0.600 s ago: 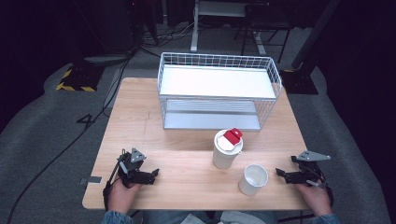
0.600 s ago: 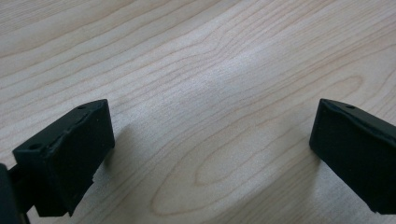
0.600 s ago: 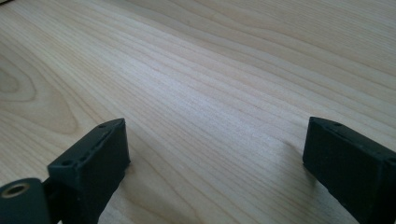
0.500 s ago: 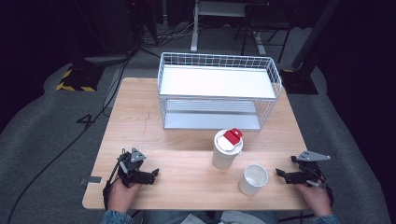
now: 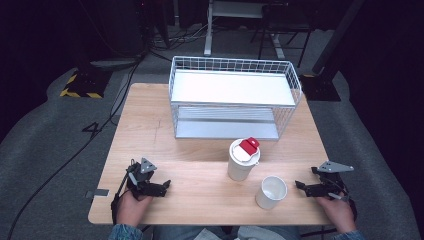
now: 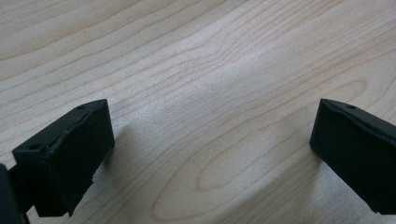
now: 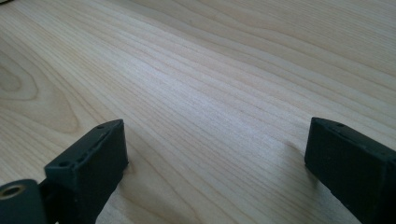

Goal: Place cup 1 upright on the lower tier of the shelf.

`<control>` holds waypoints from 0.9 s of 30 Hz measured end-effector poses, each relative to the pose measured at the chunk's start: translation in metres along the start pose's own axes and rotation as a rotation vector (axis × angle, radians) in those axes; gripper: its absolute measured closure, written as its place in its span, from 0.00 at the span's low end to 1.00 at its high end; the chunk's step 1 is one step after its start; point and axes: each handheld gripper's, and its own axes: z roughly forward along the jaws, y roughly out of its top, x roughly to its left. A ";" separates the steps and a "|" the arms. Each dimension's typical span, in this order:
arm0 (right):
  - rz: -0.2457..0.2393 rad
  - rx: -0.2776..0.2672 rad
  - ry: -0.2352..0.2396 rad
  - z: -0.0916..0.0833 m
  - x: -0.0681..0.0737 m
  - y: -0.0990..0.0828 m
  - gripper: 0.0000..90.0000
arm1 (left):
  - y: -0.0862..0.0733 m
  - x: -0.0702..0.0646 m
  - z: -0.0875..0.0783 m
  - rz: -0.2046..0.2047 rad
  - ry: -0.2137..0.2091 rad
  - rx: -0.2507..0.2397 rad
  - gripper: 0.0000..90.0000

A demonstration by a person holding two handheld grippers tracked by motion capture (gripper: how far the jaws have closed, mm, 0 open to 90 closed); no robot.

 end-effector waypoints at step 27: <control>0.002 -0.165 0.066 -0.038 0.019 0.012 0.00 | 0.000 0.000 0.000 -0.004 0.000 -0.001 0.00</control>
